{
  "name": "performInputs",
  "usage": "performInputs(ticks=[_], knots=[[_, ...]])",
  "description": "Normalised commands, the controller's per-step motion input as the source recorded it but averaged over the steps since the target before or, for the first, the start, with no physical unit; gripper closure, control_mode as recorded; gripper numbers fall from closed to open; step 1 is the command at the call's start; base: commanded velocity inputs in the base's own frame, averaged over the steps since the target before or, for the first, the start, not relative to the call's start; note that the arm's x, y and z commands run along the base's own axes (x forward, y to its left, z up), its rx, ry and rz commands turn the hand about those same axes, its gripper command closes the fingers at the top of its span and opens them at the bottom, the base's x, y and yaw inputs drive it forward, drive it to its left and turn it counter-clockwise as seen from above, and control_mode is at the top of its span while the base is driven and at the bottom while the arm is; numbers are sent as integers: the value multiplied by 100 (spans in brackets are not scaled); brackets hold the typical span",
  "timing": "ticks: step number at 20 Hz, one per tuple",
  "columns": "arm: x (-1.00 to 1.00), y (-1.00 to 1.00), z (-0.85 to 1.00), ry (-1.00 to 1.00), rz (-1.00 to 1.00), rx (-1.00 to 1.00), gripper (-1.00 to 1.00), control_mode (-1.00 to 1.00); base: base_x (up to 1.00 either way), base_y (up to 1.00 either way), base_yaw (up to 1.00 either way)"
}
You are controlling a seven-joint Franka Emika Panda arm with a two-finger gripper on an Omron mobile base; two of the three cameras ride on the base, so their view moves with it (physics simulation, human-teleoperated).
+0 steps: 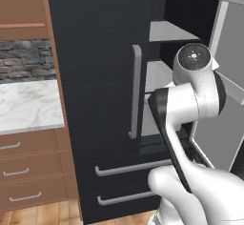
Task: There is a bowl on the dining counter. Grab a lemon wedge from the fridge and place it in the bowl. Then get the liquor bottle and glass cup from the cabinet and place them next to the bowl.
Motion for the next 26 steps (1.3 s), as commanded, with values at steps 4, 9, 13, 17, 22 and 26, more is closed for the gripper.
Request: performInputs(ticks=[4, 9, 13, 17, 22, 26], knots=[[14, 48, -24, 0, 7, 41, -100, -100, 0, 0, 0], [49, 14, -20, 0, 0, 42, -100, -100, 0, 0, 0], [51, 3, -2, -2, 0, 29, -100, -100, 0, 0, 0], [56, 14, -10, 0, 0, 10, -100, -100, 0, 0, 0], [45, 10, -21, 0, 1, 5, -100, -100, 0, 0, 0], [29, 2, -25, -3, 0, 0, -100, -100, 0, 0, 0]])
